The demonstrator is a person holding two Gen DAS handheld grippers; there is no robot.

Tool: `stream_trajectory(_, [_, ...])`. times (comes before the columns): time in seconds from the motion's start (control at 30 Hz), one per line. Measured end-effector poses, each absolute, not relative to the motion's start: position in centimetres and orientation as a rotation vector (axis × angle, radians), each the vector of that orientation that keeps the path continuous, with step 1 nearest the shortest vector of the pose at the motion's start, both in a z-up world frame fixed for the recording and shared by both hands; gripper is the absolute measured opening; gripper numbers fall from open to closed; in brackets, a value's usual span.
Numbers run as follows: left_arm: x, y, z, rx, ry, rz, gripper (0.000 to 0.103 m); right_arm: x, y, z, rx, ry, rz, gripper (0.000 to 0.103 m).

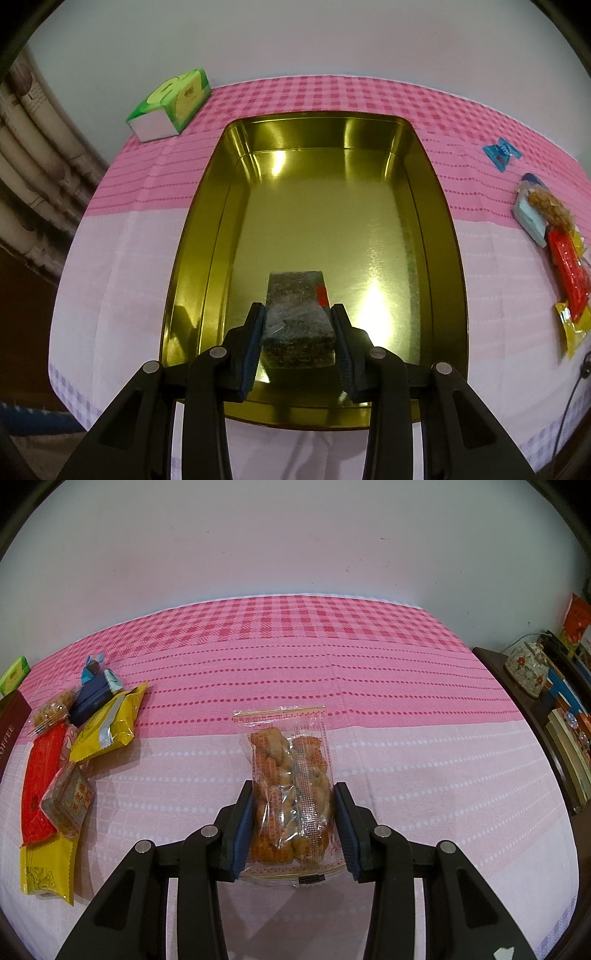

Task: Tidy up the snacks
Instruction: 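Lower the grey foil pack into the tin and open the left tool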

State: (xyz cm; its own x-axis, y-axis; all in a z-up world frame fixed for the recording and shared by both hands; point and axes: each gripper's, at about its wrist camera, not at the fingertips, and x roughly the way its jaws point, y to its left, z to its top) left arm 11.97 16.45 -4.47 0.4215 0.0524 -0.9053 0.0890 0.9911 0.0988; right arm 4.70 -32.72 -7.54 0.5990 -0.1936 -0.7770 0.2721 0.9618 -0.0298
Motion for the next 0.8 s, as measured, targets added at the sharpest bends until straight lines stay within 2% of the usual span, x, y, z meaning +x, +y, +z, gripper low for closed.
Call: stream_trajectory(0.8, [11.3,15.9,-5.1,0.238,1.082,-0.003,0.038,3.7,-31.1,-5.5,0.094,0.927,-0.308,0.036])
